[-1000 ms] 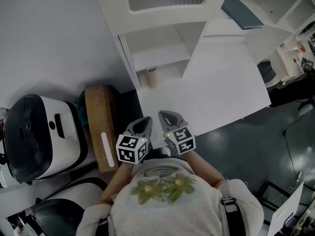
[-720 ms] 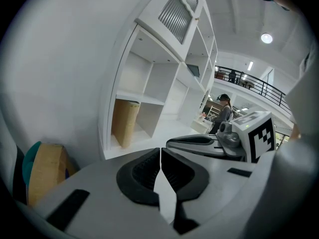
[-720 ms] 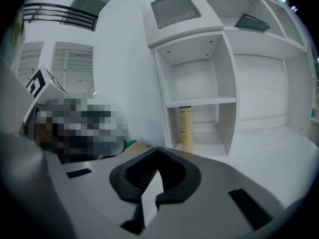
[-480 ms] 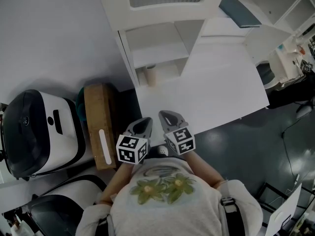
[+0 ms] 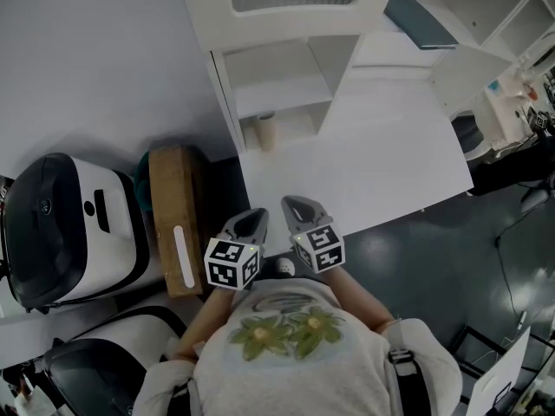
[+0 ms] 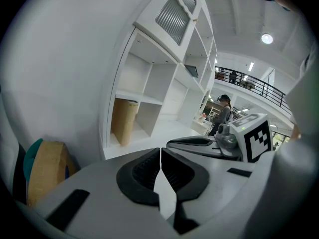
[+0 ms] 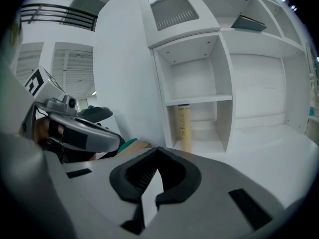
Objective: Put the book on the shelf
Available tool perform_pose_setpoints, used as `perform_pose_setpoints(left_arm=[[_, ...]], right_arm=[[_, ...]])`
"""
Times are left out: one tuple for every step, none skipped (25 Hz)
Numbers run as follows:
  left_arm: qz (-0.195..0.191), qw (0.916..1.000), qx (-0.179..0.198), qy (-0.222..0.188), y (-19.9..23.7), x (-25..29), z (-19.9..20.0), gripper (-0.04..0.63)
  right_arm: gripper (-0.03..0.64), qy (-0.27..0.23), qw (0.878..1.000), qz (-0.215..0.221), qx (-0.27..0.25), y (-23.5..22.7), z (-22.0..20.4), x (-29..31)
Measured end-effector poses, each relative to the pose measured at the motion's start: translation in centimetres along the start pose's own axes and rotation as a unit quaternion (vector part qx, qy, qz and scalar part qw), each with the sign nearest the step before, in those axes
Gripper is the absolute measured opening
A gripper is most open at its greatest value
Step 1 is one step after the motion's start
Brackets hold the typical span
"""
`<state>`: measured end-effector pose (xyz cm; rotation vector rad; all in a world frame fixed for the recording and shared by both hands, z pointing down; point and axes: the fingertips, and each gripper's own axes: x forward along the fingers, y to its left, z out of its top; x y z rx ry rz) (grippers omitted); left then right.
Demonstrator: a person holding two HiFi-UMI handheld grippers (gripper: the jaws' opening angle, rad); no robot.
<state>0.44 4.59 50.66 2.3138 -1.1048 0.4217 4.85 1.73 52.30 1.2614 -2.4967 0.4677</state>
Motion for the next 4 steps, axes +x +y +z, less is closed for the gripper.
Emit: perform_pose_setpoints(left_arm=[[0.001,1.0000,0.000,0.001,-0.01,-0.06,-0.07,0.034],[0.001,1.0000,0.000,0.001,-0.01,-0.12,-0.13,0.035],[0.002,1.0000,-0.001,0.001,-0.02,-0.17,-0.18,0.035],[0.002,1.0000,-0.001,0.001,-0.03,-0.22,-0.22,0.034]], right_arm=[[0.029,0.000,1.000,0.001,0.000,0.07,-0.04,-0.06],[0.029,0.000,1.000,0.003,0.000,0.13,-0.08,-0.10],[0.029,0.000,1.000,0.004,0.000,0.20,-0.11,-0.14],[0.029,-0.001,1.000,0.005,0.000,0.26,-0.14,-0.18]])
